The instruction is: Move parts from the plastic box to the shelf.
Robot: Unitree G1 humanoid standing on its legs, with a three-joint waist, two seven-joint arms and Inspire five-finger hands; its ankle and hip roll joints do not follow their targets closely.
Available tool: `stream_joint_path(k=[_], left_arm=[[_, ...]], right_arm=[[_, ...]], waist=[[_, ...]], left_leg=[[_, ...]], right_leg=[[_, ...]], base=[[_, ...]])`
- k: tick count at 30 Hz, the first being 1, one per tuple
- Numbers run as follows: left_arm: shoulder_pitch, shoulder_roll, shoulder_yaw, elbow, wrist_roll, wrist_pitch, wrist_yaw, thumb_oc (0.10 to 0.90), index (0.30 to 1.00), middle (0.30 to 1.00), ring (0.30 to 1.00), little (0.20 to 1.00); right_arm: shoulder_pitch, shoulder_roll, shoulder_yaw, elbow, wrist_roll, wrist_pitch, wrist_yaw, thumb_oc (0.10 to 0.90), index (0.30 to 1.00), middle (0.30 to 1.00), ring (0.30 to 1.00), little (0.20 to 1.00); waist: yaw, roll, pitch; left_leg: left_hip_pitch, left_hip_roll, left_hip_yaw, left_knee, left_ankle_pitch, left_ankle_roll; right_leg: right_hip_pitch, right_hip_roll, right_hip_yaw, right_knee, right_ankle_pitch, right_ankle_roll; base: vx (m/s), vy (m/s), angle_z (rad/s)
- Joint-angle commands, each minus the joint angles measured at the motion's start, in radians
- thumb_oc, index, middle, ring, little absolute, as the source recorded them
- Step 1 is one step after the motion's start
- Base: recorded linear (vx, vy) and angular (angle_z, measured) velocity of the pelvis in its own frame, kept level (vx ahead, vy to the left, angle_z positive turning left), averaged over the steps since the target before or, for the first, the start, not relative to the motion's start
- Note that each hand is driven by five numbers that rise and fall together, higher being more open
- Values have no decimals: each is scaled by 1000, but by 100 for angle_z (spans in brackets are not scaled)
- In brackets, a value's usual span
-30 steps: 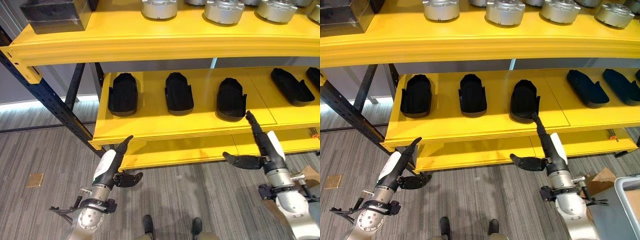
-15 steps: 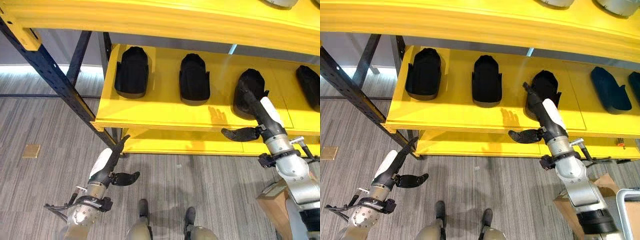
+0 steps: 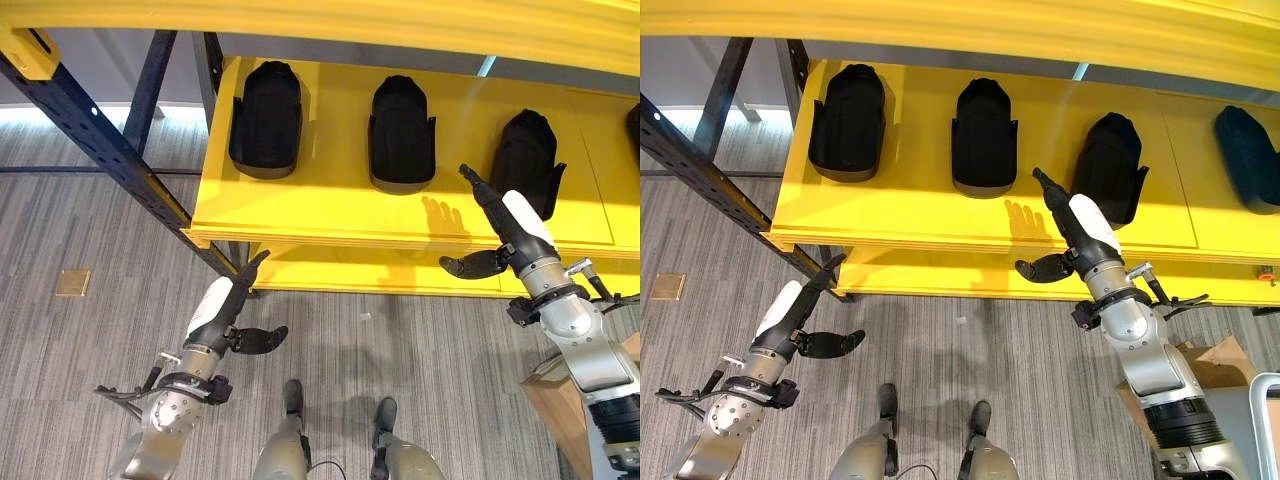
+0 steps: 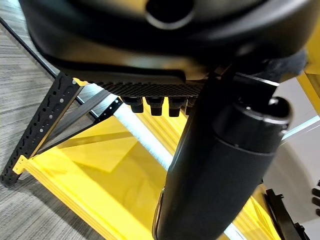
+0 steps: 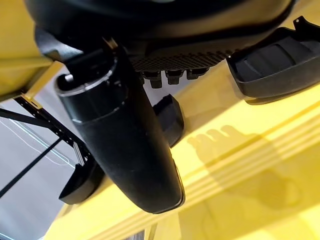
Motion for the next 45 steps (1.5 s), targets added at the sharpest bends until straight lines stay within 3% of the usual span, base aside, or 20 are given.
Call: stream_joint_path(k=[1,25,45], left_arm=[[-19,63,34,-112,-37,-58,21,900,1000,1000,1000,1000],[-48,75,28,-108,-17,-51,26,900,1000,1000,1000,1000],[-39,82,33,-102,-23,-41,13,900,1000,1000,1000,1000]], right_arm=[[-131,-20,15,-8,-38,-38,-30,900,1000,1000,1000,1000],[-235,-24,59,183,-158,3,-70,900,1000,1000,1000,1000],[-234,-55,20,196,-194,25,-81,900,1000,1000,1000,1000]], waist=[[-4,-50,-70],[4,-42,-4],[4,-41,13]], left_leg=[[-37,58,-50,188,-185,-31],[-106,62,-52,257,-199,-26],[-146,67,-60,303,-213,-22]], right_leg=[[-51,-122,21,62,27,75],[-108,-126,36,98,29,66],[-136,-126,34,125,17,63]], base=[[0,0,0],[-27,3,-1],[-2,1,0]])
